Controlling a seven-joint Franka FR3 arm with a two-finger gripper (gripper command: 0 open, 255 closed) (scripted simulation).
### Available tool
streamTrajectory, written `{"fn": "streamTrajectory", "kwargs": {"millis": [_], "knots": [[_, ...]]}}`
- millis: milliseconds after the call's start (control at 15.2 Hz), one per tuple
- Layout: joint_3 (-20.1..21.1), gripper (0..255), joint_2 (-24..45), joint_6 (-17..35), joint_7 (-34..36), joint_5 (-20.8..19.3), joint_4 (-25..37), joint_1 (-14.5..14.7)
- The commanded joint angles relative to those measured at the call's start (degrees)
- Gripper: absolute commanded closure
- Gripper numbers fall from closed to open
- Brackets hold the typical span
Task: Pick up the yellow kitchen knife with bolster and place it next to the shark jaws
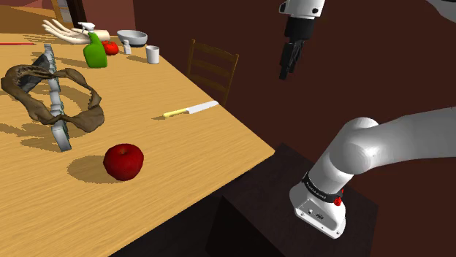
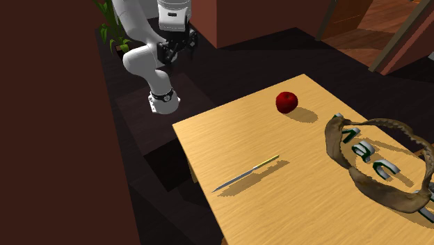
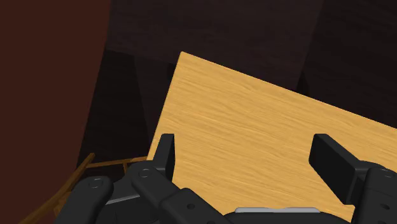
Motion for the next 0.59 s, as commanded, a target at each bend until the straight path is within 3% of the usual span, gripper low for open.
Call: {"fn": "streamTrajectory", "kwargs": {"millis": [0, 528], "knots": [[0.0, 0, 0.0, 0.0, 0.0, 0.0, 0.0, 0.0], [-4.7, 0, 12.6, 13.9, -15.7, -4.6, -0.9, 2.4]]}}
